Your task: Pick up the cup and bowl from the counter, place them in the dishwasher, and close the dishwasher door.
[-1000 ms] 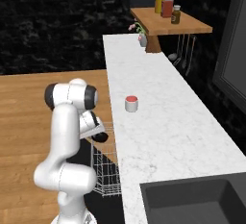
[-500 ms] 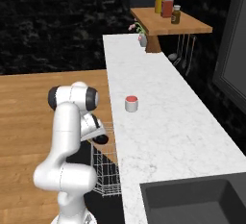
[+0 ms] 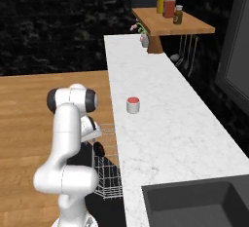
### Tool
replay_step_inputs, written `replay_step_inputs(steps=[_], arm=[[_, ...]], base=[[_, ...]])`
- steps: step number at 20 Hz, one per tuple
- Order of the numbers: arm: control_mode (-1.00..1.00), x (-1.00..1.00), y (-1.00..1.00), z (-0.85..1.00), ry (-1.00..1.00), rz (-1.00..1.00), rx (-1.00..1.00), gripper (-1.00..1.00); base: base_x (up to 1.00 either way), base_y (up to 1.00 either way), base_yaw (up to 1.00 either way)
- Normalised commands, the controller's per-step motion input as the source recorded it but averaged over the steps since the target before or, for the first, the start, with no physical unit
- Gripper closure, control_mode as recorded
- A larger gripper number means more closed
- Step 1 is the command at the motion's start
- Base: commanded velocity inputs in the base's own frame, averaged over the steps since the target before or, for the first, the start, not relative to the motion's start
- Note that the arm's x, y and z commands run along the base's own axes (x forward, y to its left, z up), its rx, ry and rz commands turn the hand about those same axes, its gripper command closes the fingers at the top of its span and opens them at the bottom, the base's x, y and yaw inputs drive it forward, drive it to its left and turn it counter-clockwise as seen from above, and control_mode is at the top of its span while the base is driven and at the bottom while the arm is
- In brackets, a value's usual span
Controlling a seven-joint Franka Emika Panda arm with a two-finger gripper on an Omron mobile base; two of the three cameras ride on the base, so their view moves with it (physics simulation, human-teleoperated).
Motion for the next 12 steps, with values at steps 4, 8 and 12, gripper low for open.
replay_step_inputs(steps=[4, 8, 12], arm=[[-1.0, 0.0, 0.04, 0.0, 0.0, 0.0, 0.0, -1.0], [-1.0, -0.16, 0.0, 0.22, -0.05, 0.0, 0.0, -1.0], [-1.0, -0.64, 0.0, 0.97, -0.17, 0.0, 0.01, -1.0]], base=[[0.0, 0.0, 0.0], [0.0, 0.0, 0.0], [0.0, 0.0, 0.0]])
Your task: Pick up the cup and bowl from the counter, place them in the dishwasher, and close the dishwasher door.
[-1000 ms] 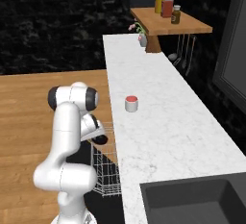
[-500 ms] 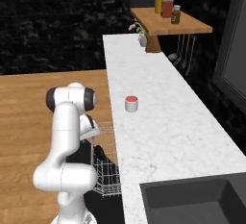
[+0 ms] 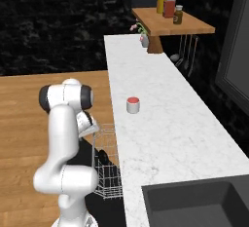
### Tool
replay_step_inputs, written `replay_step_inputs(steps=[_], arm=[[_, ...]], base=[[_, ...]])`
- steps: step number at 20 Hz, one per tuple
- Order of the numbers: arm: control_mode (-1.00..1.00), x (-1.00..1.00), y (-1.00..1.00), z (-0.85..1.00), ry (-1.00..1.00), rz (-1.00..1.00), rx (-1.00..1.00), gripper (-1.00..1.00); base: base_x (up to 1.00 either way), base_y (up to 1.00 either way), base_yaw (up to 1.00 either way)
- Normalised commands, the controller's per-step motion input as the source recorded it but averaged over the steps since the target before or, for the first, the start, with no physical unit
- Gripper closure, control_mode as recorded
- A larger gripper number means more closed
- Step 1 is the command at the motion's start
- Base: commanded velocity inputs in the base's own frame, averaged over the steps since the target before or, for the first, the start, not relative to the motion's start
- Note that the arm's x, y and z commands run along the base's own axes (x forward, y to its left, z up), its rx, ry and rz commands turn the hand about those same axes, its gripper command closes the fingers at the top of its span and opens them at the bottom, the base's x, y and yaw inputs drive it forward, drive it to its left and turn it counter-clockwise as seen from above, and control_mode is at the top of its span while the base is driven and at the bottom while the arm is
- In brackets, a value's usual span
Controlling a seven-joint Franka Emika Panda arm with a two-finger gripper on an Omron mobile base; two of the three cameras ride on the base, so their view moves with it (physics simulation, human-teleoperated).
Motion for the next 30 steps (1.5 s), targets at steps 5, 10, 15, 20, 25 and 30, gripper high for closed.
replay_step_inputs(steps=[5, 10, 15, 20, 25, 30], arm=[[-1.0, -0.35, 0.0, 1.0, -0.08, 0.0, 0.03, -1.0], [-1.0, 0.0, 0.0, 1.0, 0.0, -0.02, 0.0, -1.0], [-1.0, 0.16, 0.0, 1.0, 0.03, -0.04, 0.0, -1.0], [-1.0, 0.52, -0.12, 1.0, 0.1, -0.09, -0.05, -1.0], [-1.0, 0.84, -0.55, 0.67, 0.13, -0.12, -0.09, -1.0], [-1.0, 0.69, -0.71, 0.12, 0.09, -0.09, -0.05, -1.0]], base=[[0.0, 0.0, 0.0], [0.0, 0.0, 0.0], [0.0, 0.0, 0.0], [0.0, 0.0, 0.0], [0.0, 0.0, 0.0], [0.0, 0.0, 0.0]])
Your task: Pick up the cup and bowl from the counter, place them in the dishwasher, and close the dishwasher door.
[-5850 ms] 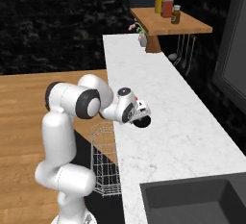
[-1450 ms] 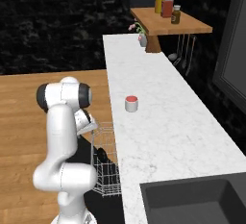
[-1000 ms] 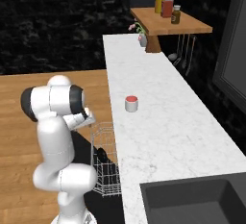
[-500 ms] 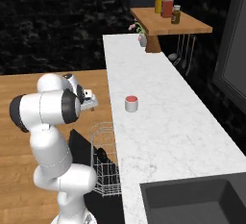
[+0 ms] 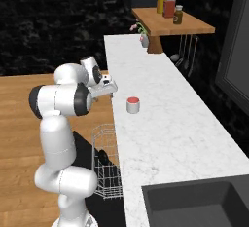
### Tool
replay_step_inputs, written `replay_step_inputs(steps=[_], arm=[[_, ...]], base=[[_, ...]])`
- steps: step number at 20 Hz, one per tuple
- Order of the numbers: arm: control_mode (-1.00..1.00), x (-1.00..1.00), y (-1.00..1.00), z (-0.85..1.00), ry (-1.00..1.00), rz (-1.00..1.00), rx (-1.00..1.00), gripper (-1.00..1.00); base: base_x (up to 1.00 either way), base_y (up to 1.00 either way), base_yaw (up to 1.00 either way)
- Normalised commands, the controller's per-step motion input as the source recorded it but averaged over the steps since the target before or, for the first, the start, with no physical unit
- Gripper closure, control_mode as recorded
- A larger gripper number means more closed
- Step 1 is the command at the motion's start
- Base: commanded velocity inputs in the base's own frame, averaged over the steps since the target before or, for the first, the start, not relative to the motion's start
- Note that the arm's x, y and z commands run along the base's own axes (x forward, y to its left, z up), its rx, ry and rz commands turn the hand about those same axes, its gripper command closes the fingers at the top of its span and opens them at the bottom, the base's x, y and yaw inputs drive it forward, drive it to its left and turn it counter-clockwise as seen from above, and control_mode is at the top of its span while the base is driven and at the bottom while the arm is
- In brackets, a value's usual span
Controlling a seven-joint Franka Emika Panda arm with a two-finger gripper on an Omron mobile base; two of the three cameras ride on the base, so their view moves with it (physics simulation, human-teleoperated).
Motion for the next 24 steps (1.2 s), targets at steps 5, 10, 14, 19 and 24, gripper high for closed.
replay_step_inputs(steps=[5, 10, 14, 19, 24], arm=[[-1.0, 0.49, -0.59, -0.01, 0.02, -0.02, 0.0, -1.0], [-1.0, 0.56, -0.45, -0.09, 0.0, 0.03, 0.0, -1.0], [-1.0, 0.32, -0.38, -0.2, 0.0, 0.04, 0.0, -1.0], [-1.0, 0.06, -0.19, -0.24, 0.0, 0.05, 0.0, -1.0], [-1.0, 0.08, -0.06, -0.27, 0.0, 0.07, 0.0, -1.0]], base=[[0.0, 0.0, 0.0], [0.0, 0.0, 0.0], [0.0, 0.0, 0.0], [0.0, 0.0, 0.0], [0.0, 0.0, 0.0]])
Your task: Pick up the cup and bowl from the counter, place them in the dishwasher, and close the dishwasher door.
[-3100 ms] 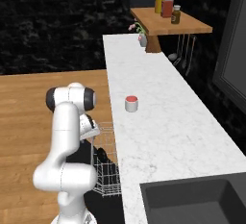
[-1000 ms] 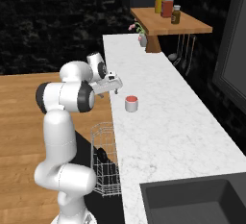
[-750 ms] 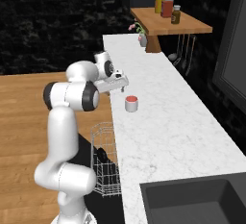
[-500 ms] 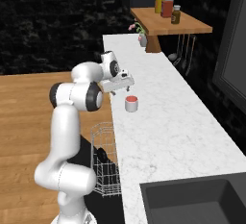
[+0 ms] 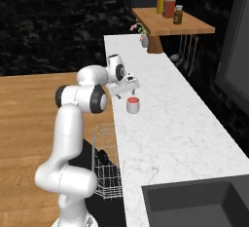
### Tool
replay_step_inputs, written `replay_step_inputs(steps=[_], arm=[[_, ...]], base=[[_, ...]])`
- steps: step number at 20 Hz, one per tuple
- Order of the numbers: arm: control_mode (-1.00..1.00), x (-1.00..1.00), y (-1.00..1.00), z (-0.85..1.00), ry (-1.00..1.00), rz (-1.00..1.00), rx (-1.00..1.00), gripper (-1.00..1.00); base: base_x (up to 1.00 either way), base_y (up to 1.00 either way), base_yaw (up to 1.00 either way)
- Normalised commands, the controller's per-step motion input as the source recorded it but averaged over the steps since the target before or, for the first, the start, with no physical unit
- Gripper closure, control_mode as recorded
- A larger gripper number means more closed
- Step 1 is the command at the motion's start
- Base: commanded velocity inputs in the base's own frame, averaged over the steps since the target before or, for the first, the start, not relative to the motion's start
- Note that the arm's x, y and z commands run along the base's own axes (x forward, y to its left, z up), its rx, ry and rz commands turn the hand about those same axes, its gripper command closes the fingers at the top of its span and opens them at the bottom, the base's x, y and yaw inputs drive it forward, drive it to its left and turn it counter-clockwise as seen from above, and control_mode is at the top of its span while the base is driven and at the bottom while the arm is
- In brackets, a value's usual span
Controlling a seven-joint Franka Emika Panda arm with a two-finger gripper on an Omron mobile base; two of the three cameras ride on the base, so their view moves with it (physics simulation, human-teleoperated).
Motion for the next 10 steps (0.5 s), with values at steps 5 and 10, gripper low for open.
replay_step_inputs(steps=[5, 10], arm=[[-1.0, 0.03, -0.14, -0.28, 0.01, 0.06, 0.0, -1.0], [-1.0, 0.03, -0.17, -0.27, 0.02, 0.06, 0.0, -1.0]], base=[[0.0, 0.0, 0.0], [0.0, 0.0, 0.0]])
